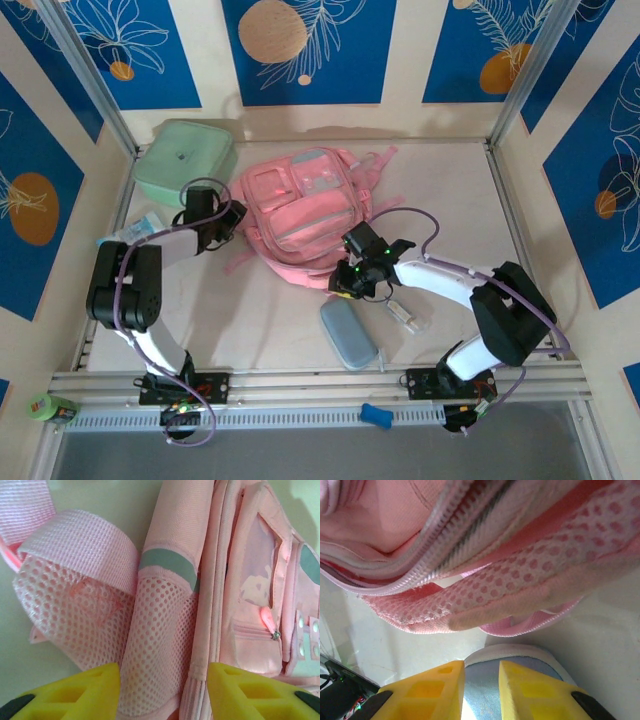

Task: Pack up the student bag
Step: Rotate the student bag at the top-center of the table.

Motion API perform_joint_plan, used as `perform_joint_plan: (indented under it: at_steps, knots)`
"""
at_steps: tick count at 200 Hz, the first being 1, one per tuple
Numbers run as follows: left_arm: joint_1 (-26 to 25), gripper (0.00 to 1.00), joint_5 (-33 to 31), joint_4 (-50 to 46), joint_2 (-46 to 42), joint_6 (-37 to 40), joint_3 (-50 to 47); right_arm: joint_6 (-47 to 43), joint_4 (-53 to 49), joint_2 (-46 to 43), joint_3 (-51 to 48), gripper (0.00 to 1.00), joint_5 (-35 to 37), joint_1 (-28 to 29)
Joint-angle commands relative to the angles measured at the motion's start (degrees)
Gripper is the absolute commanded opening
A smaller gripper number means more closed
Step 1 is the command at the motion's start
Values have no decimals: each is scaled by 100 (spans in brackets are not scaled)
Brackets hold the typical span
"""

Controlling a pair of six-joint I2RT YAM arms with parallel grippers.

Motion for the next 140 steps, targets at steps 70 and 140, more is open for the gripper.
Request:
perform_joint_plan:
  at_steps: [70, 140]
  knots:
    - [-62, 41, 328, 546, 853, -155, 282, -59, 21, 150, 114, 25, -188, -112]
    - [-156, 5, 418, 598, 580, 38, 412, -241, 268, 386, 291, 25, -139, -380]
